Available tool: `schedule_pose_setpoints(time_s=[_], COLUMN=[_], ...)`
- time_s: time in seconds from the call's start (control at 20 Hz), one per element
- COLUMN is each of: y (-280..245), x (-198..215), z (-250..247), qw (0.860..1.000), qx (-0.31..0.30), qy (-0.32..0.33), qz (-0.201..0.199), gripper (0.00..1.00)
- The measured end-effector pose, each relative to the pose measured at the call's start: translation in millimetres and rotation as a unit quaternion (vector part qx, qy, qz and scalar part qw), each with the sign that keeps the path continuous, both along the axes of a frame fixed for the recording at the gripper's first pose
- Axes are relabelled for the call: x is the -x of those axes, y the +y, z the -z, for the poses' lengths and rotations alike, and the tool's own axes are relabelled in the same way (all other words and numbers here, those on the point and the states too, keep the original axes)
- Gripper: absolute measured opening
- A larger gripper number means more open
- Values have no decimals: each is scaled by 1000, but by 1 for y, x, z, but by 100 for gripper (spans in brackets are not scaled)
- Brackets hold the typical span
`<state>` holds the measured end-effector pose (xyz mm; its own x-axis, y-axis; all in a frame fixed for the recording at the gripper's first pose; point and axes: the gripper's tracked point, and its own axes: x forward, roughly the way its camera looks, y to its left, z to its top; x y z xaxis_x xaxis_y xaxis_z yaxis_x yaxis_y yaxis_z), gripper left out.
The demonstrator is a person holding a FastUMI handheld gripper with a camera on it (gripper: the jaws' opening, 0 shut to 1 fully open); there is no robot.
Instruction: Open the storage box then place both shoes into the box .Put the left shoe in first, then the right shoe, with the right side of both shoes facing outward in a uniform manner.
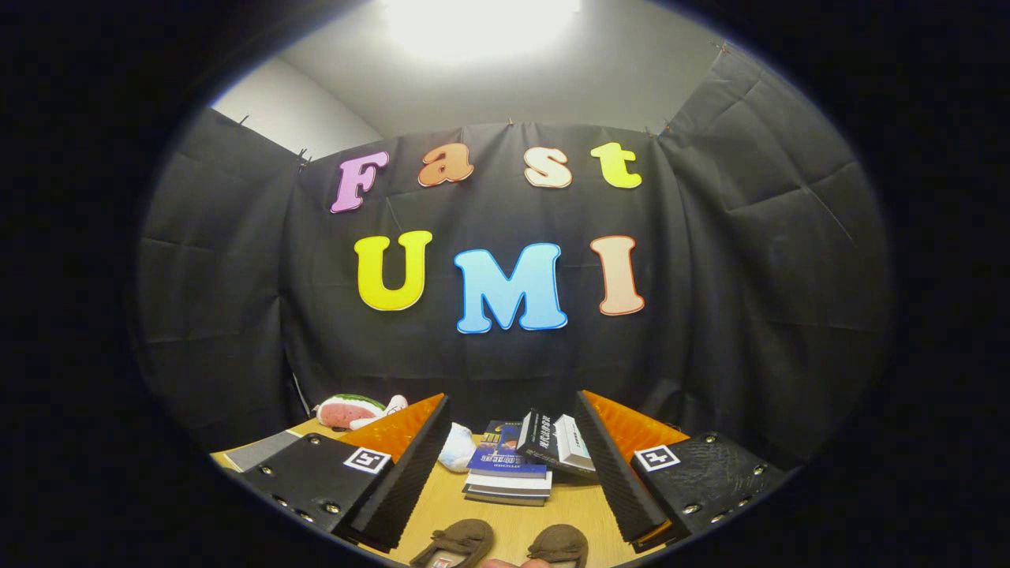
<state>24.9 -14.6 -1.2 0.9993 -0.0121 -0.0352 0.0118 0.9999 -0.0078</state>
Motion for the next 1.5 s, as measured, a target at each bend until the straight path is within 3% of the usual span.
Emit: schedule_pose_setpoints(time_s=[0.3,0.5,0.8,0.9,1.05,1.5], y=[20,55,118,139,171,225], x=[-7,-12,-6,0,14,31], z=[15,42,99,119,151,213], qw=[999,995,965,949,909,822], qx=[-1,-24,-97,-119,-180,-290], qy=[26,73,188,223,294,401], qz=[-25,-67,-154,-189,-233,-281], gripper=[97,97,97,97,98,98])
